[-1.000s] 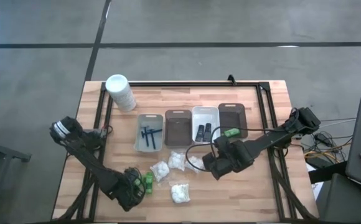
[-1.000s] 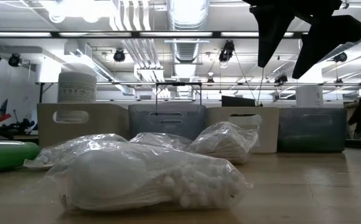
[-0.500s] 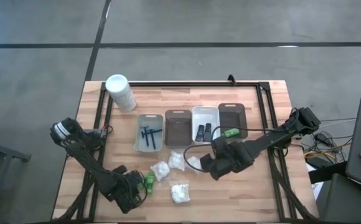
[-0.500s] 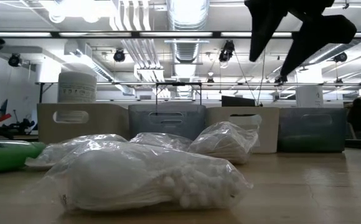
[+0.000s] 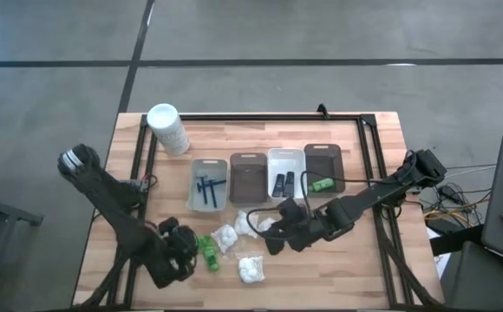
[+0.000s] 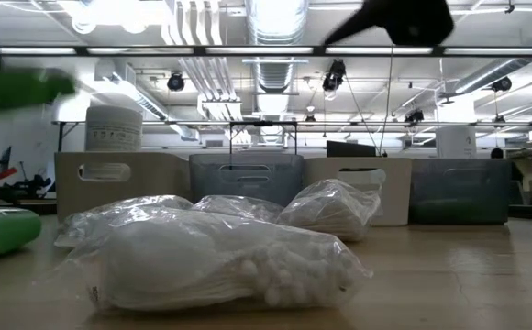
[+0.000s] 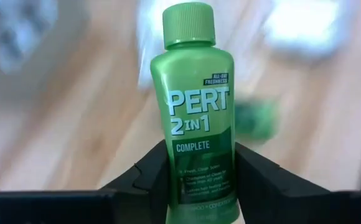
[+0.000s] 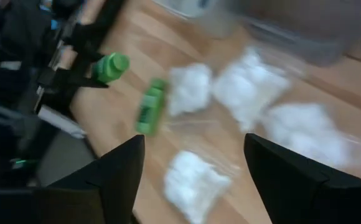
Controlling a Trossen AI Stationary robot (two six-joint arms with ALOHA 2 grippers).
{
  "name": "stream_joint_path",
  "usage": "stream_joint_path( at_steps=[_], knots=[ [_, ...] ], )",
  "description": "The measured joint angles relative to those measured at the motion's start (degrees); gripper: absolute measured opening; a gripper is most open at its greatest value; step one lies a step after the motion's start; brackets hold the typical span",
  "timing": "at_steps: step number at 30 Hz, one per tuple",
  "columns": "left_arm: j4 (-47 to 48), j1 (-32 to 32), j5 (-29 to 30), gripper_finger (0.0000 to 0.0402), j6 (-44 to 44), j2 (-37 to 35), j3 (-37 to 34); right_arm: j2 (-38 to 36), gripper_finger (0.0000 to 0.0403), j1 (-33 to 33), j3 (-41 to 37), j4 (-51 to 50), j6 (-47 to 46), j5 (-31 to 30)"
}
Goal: Pick & Place Travel size toiletries
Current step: Put the left shampoo into the right black bin
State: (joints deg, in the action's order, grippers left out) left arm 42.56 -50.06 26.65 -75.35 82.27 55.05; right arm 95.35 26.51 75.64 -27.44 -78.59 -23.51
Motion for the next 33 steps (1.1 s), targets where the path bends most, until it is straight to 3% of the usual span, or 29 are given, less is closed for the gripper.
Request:
stream_joint_path(
  at_steps=[3,6,14,20,23,33],
  knots=[
    [-1.9,0.5,6.1,0.0146,8.3,-5.3,0.0,0.0,0.0267,-0.9,0.0,4.7,2.6,0.3],
    [-2.8,2.5,7.9,0.0146,17.4,-8.6,0.1,0.0,0.0272,-2.4,0.0,7.6,4.0,1.9],
    [-4.2,12.2,7.5,0.0146,37.3,-10.2,1.2,0.0,0.0304,-4.5,0.0,15.6,8.3,4.2],
    [-13.2,18.1,5.5,0.0146,52.2,-10.3,2.0,0.0,0.0324,-4.9,0.0,16.3,7.0,4.1],
    [-15.7,20.5,2.4,0.0146,56.5,-10.3,2.0,0.0,0.0332,-5.3,1.5,16.0,7.1,4.1],
    [-19.1,24.7,-0.1,0.0147,64.4,-10.2,2.0,-0.2,0.0333,-8.6,4.4,15.8,8.3,5.7]
  ],
)
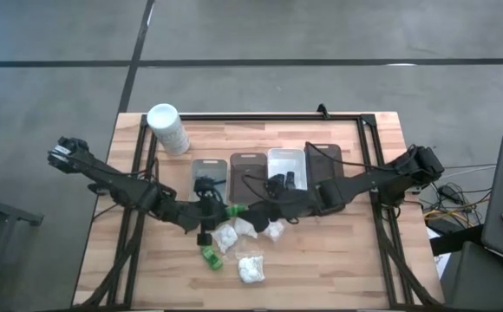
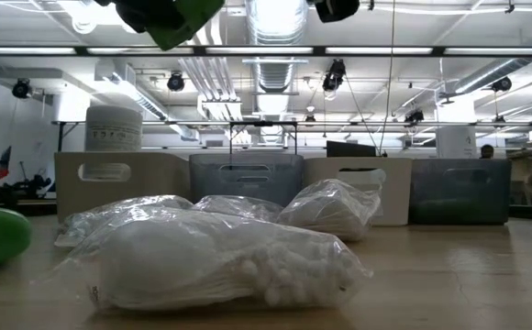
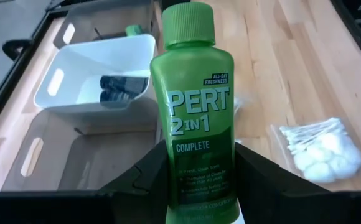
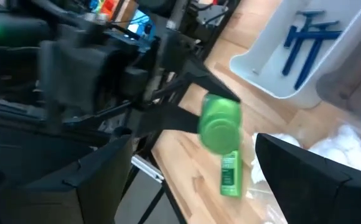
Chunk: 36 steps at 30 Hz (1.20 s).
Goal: Pick & Place Travel size toiletries
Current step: Put the left shampoo into the right black bin
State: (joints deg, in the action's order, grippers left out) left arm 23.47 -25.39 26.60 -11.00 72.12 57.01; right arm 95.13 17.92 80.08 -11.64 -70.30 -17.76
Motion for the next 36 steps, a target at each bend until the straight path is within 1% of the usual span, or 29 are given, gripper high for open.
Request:
stream_joint_path(
  at_steps=[5,11,15,18,21,24,29,36],
  knots=[
    [-0.6,0.2,-0.2,0.0147,0.8,0.2,0.0,0.1,0.033,-0.2,-0.4,-0.4,-0.5,0.3],
    [-4.9,0.6,-0.3,0.0147,3.5,0.2,0.0,0.1,0.0344,-0.9,-0.6,-5.1,-0.2,0.3],
    [-5.7,1.9,-0.3,0.0147,5.0,1.0,0.0,0.1,0.0351,-1.4,-0.7,-4.9,0.6,0.3],
    [-6.7,2.8,-1.6,0.0147,5.1,2.2,0.0,0.1,0.0353,-1.7,-0.7,-4.6,0.7,0.5],
    [-8.6,3.0,-2.2,0.0147,5.4,3.5,0.0,0.6,0.0353,-2.1,-0.7,-4.9,0.7,1.8],
    [-9.1,3.1,-2.3,0.0147,5.4,4.7,0.3,0.9,0.0343,-2.3,-0.9,-5.4,0.4,1.9],
    [-9.4,3.1,-2.3,0.0147,5.4,5.3,0.6,0.7,0.0313,-2.4,-1.0,-8.3,0.0,1.4],
    [-8.9,3.7,-2.2,0.0147,5.3,5.4,0.6,1.4,0.0271,-2.7,-1.0,-8.6,-0.8,3.4]
  ],
)
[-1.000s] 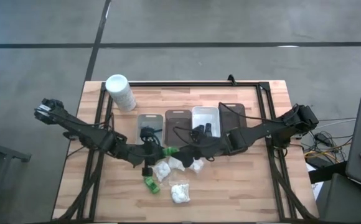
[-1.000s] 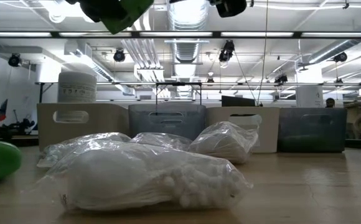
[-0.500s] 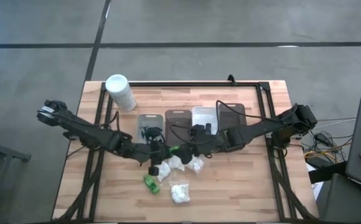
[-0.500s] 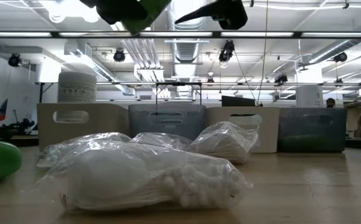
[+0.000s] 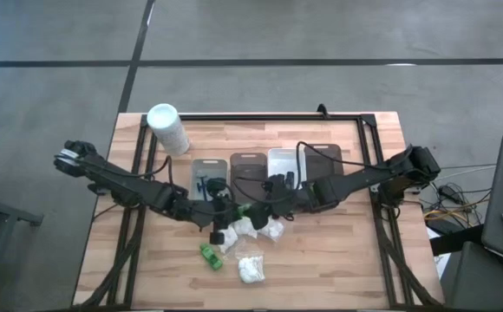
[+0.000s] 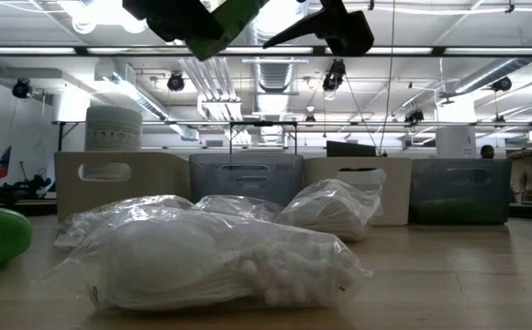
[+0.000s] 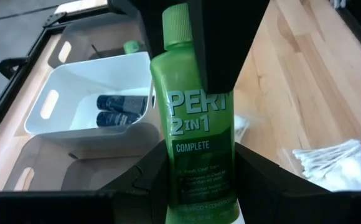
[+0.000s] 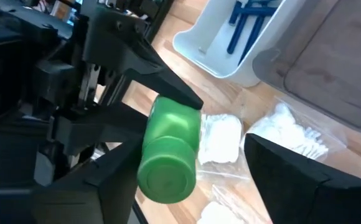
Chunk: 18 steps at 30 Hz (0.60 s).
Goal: Pick & Place Travel size toiletries
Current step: Put the left shampoo into the right black bin
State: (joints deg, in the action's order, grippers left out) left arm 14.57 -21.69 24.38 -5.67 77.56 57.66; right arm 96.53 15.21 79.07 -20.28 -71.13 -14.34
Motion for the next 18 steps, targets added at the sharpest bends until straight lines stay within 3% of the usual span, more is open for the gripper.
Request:
stream_joint_path(
  at_steps=[18],
  knots=[
    [-0.6,0.3,0.2,0.0147,-1.8,0.0,-0.7,0.0,0.016,-0.6,0.0,1.6,0.9,0.0]
  ],
)
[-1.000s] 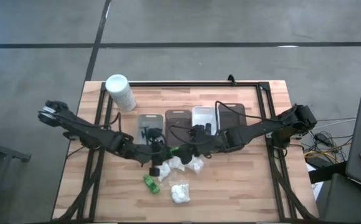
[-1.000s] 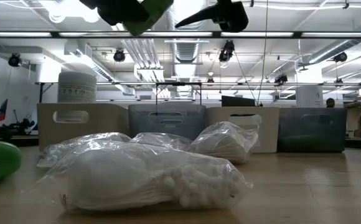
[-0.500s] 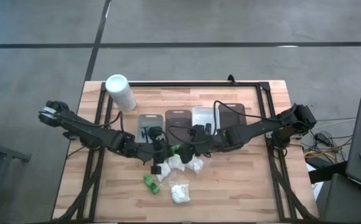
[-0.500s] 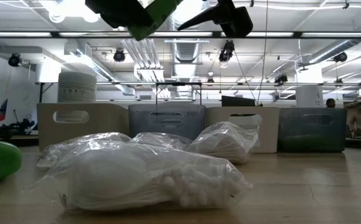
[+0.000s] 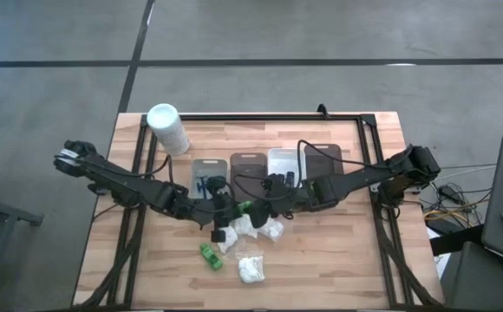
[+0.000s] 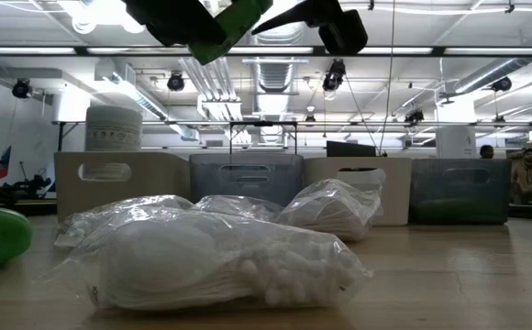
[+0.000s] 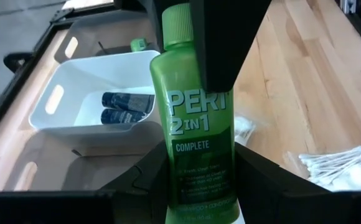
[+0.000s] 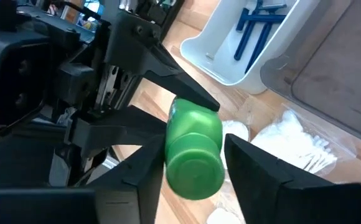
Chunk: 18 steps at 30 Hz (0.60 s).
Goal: Pick & Place Travel size toiletries
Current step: Put the left shampoo into the right black bin
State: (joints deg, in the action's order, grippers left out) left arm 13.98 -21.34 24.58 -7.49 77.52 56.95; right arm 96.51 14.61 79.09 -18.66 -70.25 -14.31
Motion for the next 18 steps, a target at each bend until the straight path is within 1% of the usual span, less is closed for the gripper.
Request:
stream_joint_path(
  at_steps=[2,4,8,10,13,15,18],
  knots=[
    [0.0,0.0,0.0,0.0152,-2.5,0.0,0.0,0.0,0.0142,0.0,0.0,0.0,0.2,-0.1],
    [0.1,0.0,0.3,0.0165,-3.8,0.0,0.0,0.0,0.0121,-0.1,0.0,0.0,0.6,-0.2],
    [0.3,-0.1,0.2,0.021,-4.2,-0.1,-0.1,0.0,0.0088,0.0,0.0,-1.4,1.5,-0.7],
    [1.3,-0.1,0.2,0.0236,-4.5,-0.1,-0.1,0.0,0.0087,0.0,0.0,-1.9,1.5,-0.7],
    [5.2,-0.1,0.8,0.0271,-5.9,-0.1,-0.1,0.0,0.0088,-0.1,0.0,-3.5,1.3,-1.1],
    [9.0,-0.1,1.9,0.0291,-9.0,-0.3,-0.1,-0.1,0.0092,0.1,0.0,-6.4,0.1,-2.1],
    [15.8,-0.3,3.6,0.0311,-14.4,-1.1,-0.1,-1.0,0.0092,1.1,0.0,-12.8,-2.2,-5.6]
  ],
)
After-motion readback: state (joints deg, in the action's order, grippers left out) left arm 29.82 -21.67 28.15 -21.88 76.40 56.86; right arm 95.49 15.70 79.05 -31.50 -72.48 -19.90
